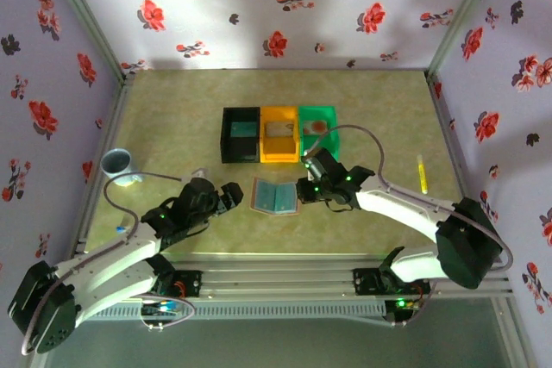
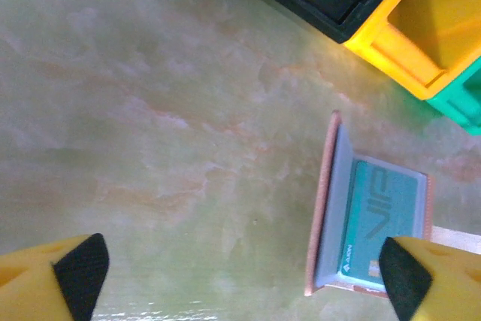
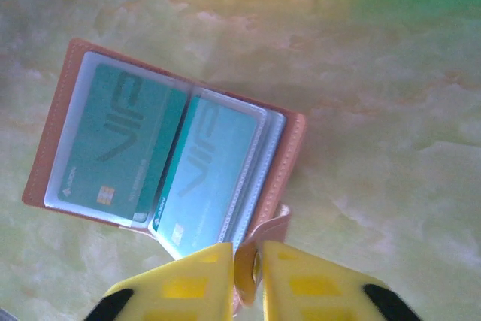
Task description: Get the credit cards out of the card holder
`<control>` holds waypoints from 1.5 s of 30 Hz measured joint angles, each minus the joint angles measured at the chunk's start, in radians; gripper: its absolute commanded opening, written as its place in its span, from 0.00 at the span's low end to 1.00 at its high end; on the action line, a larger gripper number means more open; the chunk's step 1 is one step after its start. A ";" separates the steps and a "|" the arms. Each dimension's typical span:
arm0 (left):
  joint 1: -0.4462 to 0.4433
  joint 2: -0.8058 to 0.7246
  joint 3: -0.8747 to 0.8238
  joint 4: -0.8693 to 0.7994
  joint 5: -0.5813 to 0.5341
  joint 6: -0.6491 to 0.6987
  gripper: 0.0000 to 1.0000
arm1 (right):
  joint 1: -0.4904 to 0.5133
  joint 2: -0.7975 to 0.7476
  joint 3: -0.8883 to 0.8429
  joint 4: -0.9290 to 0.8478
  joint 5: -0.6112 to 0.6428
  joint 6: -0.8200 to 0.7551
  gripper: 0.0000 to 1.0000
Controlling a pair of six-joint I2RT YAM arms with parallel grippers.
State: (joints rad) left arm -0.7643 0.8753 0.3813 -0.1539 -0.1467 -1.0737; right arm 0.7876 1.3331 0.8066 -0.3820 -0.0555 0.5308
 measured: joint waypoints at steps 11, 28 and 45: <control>-0.023 0.023 0.021 0.003 0.000 -0.004 0.97 | -0.014 -0.057 0.001 -0.011 -0.013 -0.026 0.44; -0.050 0.199 0.263 -0.145 0.008 0.099 0.96 | -0.016 -0.055 -0.014 0.164 -0.208 0.191 0.29; -0.082 0.382 0.413 -0.267 0.008 0.138 0.95 | -0.016 0.066 -0.043 0.252 -0.210 0.329 0.14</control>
State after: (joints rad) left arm -0.8459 1.2575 0.7940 -0.4213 -0.1387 -0.9360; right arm 0.7719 1.3994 0.7635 -0.1303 -0.2657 0.8600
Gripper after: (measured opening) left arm 0.952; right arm 0.142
